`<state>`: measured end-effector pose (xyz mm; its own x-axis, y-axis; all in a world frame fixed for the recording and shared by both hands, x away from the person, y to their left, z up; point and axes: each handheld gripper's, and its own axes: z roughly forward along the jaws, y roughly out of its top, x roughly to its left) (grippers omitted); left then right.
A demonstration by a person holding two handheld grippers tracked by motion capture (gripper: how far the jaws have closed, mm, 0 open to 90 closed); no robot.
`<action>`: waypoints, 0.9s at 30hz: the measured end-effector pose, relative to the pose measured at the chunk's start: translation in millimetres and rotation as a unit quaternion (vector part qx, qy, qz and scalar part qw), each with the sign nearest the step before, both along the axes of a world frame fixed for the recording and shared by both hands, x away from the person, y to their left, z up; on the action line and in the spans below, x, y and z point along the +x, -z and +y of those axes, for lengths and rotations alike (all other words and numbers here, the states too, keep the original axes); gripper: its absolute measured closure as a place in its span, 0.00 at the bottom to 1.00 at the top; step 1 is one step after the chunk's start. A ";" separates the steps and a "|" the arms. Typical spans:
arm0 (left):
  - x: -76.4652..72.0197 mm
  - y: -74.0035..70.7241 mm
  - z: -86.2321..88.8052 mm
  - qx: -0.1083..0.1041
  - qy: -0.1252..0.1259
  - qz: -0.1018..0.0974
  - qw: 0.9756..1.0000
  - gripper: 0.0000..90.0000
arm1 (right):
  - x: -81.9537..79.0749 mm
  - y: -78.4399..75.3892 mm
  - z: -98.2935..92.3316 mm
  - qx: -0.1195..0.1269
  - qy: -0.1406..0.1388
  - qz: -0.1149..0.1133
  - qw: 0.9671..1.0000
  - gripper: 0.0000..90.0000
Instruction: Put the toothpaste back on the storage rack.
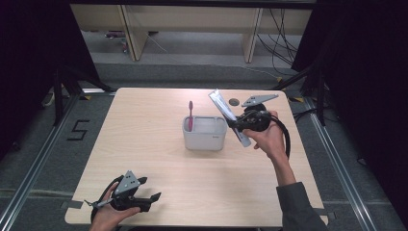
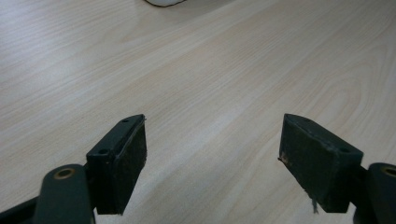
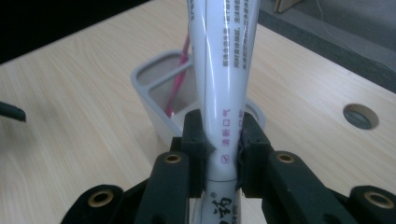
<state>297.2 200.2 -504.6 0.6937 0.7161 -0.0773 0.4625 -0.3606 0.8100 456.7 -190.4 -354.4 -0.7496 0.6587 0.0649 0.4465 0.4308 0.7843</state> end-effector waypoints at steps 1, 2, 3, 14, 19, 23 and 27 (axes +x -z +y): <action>-0.1 0.1 0.1 0.001 0.001 0.000 1.000 0.25 | 3.0 -0.8 1.8 0.002 -0.006 -0.009 1.000 0.85; -0.3 0.3 -0.1 0.001 0.001 0.001 1.000 0.25 | 3.6 -1.0 4.6 0.007 -0.002 -0.008 1.000 0.85; -0.3 0.3 -0.1 0.001 0.001 0.001 1.000 0.25 | 5.0 -1.5 7.3 0.011 -0.003 -0.006 1.000 0.85; -0.1 1.4 -1.4 0.004 0.007 0.004 1.000 0.25 | 27.4 -0.4 31.4 0.056 0.000 -0.026 0.998 0.85; -0.4 1.6 -2.8 -0.002 0.005 0.003 1.000 0.25 | 35.6 4.5 43.5 0.070 0.004 -0.035 0.997 0.85; -0.7 2.2 -3.0 -0.004 0.005 0.004 1.000 0.25 | 39.1 6.5 46.8 0.079 0.006 -0.031 0.996 0.85; -0.9 2.5 -2.7 0.000 0.006 0.004 1.000 0.25 | 45.2 9.9 50.8 0.084 0.009 -0.043 0.995 0.85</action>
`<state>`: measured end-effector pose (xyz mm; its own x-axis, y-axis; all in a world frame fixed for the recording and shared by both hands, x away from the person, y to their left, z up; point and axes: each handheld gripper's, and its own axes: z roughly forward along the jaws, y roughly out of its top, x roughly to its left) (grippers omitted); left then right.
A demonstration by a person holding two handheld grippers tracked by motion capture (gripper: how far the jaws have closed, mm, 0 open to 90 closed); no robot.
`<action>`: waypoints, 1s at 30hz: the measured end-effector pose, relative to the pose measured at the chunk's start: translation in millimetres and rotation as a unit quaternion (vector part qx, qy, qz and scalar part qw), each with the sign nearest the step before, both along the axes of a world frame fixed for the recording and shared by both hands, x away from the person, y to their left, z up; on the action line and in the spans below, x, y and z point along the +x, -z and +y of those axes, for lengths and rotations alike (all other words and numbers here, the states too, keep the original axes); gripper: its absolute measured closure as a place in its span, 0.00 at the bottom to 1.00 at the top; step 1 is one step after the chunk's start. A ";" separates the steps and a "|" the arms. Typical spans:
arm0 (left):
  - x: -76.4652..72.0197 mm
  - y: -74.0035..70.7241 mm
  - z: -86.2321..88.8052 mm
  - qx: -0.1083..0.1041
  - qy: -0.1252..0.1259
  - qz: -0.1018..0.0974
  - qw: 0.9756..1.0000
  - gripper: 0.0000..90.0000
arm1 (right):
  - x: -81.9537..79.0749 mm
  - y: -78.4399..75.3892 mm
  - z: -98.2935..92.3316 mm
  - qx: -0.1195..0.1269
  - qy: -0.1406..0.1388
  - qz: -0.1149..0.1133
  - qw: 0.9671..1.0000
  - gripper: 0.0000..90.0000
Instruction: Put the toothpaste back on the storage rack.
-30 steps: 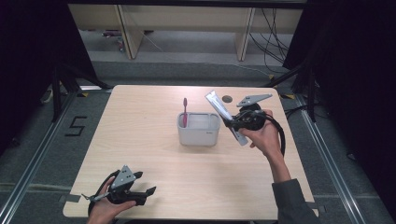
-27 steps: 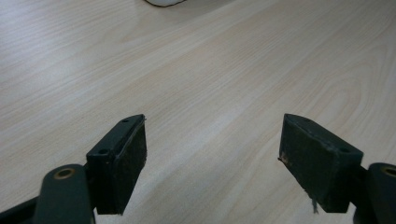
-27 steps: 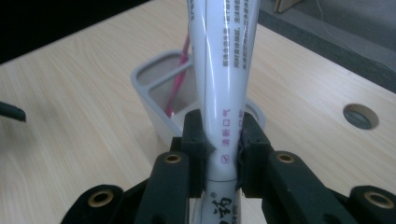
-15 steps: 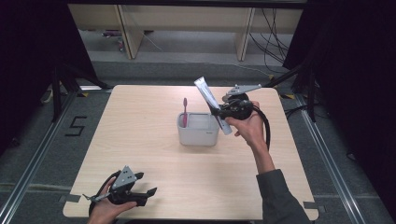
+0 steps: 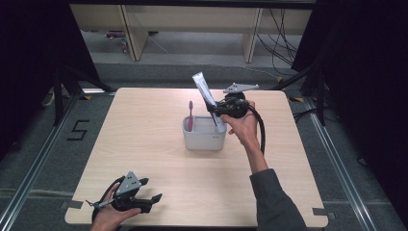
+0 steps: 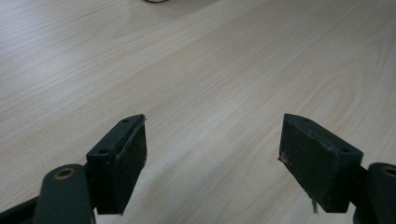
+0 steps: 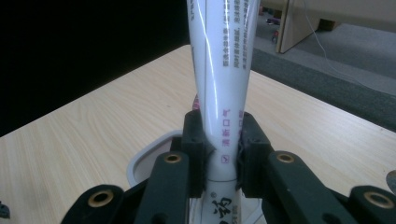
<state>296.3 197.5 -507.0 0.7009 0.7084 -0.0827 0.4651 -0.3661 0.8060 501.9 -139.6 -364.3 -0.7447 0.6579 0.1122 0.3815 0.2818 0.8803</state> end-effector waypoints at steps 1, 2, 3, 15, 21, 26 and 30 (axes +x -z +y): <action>0.0 0.0 0.0 0.000 0.000 0.000 1.000 0.25 | -0.3 0.9 2.2 0.008 0.003 0.009 1.000 0.85; 0.3 -0.1 0.0 0.001 0.002 0.002 1.000 0.25 | 1.9 2.2 3.3 0.005 0.002 0.009 1.000 0.85; 0.3 -0.3 0.0 0.002 0.001 0.003 1.000 0.25 | 3.1 3.2 4.4 0.004 0.006 0.008 1.000 0.85; 0.1 0.1 -0.2 -0.007 0.001 -0.002 1.000 0.25 | 16.3 14.9 18.6 0.029 0.018 -0.005 0.999 0.85; 0.1 -1.0 1.2 0.006 0.006 -0.002 1.000 0.25 | 18.3 19.4 23.5 0.028 0.023 -0.015 0.999 0.85; -0.3 0.4 -0.7 -0.007 -0.002 -0.001 1.000 0.25 | 18.5 25.1 27.6 0.032 0.020 -0.007 0.999 0.85; -0.5 -0.9 1.3 0.006 0.008 -0.001 1.000 0.25 | 18.1 27.4 30.7 0.028 0.018 -0.006 0.999 0.85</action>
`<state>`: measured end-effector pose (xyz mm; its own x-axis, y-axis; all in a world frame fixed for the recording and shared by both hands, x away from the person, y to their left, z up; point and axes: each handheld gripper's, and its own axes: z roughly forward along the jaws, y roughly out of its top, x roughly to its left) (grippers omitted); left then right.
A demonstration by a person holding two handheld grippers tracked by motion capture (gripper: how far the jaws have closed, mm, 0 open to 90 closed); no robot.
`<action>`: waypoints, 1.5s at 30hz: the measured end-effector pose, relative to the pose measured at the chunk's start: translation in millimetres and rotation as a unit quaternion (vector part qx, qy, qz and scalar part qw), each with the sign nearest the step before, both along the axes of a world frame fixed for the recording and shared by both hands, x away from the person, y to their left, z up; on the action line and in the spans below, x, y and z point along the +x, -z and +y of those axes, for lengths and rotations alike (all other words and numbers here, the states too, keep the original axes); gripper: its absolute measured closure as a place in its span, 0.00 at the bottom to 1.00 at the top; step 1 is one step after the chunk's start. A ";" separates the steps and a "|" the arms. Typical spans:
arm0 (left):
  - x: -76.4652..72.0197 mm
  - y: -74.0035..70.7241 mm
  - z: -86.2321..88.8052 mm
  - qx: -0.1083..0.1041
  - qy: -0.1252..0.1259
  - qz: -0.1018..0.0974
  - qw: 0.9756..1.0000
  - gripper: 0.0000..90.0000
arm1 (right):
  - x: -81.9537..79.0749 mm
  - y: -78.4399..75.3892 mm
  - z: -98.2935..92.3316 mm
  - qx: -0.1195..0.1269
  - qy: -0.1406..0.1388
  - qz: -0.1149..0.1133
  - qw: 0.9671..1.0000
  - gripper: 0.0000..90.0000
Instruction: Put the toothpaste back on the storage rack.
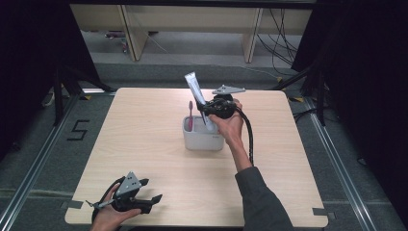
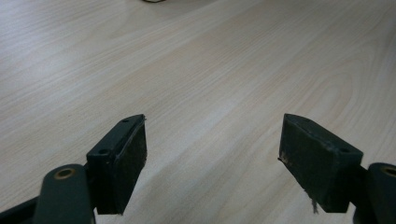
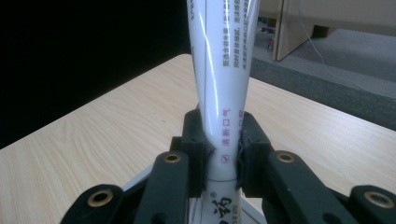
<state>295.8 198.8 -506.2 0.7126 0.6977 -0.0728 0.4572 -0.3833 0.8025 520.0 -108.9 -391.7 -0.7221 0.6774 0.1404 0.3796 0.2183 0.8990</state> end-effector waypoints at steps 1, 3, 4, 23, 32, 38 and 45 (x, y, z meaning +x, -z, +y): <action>0.1 -0.3 0.2 0.000 0.001 0.001 1.000 0.25 | 0.1 1.1 0.5 0.001 0.001 -0.002 1.000 0.85; 0.0 -0.5 0.3 0.000 0.002 0.001 1.000 0.25 | -0.5 2.5 2.1 -0.005 0.001 -0.001 1.000 0.85; -0.1 -0.4 0.4 0.000 0.002 0.001 1.000 0.25 | -2.0 2.7 3.0 -0.004 0.006 0.007 1.000 0.85; -0.3 1.7 -1.8 0.003 0.005 0.000 1.000 0.25 | -4.2 22.2 -4.1 -0.012 0.014 0.017 1.000 0.85; -0.5 2.3 -3.5 -0.002 0.002 -0.005 1.000 0.25 | -7.3 24.2 -5.3 -0.028 0.014 0.017 0.999 0.84; -1.2 2.6 -4.3 -0.004 0.001 -0.004 1.000 0.25 | -8.8 23.5 -5.0 -0.050 0.001 0.000 0.999 0.84; -0.7 3.1 -4.2 0.005 0.005 -0.007 1.000 0.25 | -9.5 23.1 -6.3 -0.059 0.004 0.018 0.998 0.77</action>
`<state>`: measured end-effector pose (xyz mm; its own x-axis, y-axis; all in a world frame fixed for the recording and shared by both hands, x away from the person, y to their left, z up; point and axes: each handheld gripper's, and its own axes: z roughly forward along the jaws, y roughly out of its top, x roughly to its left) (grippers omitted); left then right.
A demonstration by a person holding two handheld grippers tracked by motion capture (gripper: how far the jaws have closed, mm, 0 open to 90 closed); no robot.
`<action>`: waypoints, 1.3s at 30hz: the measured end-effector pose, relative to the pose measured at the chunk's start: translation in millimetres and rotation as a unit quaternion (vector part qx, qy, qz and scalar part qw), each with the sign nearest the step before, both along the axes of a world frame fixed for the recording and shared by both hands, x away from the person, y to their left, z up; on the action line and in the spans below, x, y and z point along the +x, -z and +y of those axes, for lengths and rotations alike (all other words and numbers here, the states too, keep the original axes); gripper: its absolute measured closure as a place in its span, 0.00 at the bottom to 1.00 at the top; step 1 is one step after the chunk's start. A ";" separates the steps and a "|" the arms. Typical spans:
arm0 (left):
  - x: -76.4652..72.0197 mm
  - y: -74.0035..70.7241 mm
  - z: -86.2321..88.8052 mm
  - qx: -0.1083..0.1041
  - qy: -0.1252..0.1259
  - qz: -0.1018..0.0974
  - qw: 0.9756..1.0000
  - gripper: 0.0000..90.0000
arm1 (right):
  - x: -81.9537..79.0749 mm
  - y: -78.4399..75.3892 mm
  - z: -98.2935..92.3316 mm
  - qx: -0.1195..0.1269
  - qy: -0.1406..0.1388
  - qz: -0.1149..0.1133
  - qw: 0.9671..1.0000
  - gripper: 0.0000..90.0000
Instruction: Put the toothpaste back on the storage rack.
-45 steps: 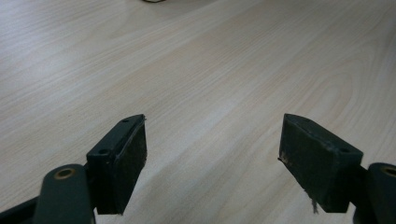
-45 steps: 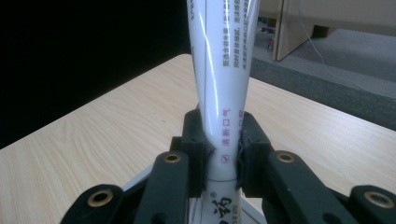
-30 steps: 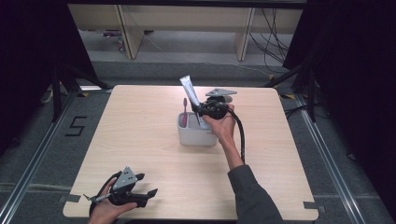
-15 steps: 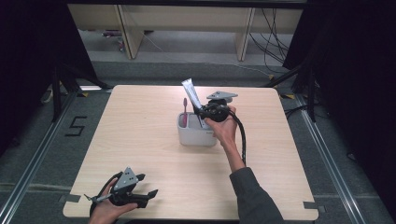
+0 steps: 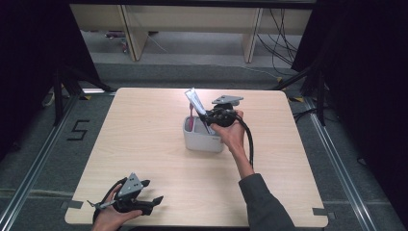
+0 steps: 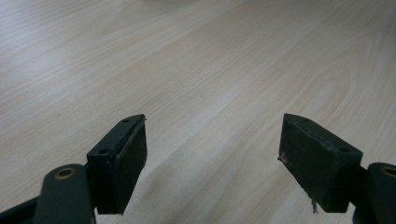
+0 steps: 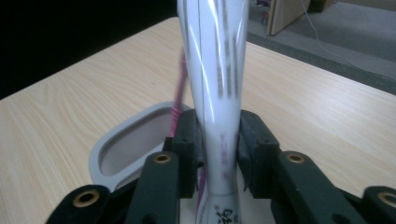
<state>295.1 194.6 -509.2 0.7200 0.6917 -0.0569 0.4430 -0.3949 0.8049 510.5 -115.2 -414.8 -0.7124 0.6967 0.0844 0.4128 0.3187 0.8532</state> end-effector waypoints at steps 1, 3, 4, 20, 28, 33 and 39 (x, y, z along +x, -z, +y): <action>0.0 0.2 -1.1 -0.005 0.003 0.003 1.000 0.25 | -0.5 -0.7 -0.7 -0.009 0.003 -0.001 1.000 0.80; 0.1 0.0 -0.2 0.004 0.010 0.006 1.000 0.25 | -3.3 -4.2 -3.7 0.023 0.004 0.001 1.000 0.87; 0.1 0.0 -0.2 0.004 0.010 0.006 1.000 0.25 | -4.9 -7.7 -5.3 0.027 0.004 0.005 1.000 0.86; -0.1 0.9 -1.1 0.006 0.009 0.001 1.000 0.25 | -30.9 -16.2 -30.6 0.021 0.006 -0.012 1.000 0.73; 0.1 1.3 -0.8 0.006 0.010 0.003 1.000 0.25 | -31.8 -15.0 -36.2 0.024 0.009 -0.002 1.000 0.69; -0.1 0.8 -0.6 0.005 0.008 0.003 1.000 0.25 | -31.9 -14.4 -39.4 0.032 0.019 0.003 0.999 0.57; -0.2 1.2 -1.0 0.002 0.005 0.003 1.000 0.25 | -34.8 -16.0 -44.9 0.031 0.027 0.001 0.999 0.47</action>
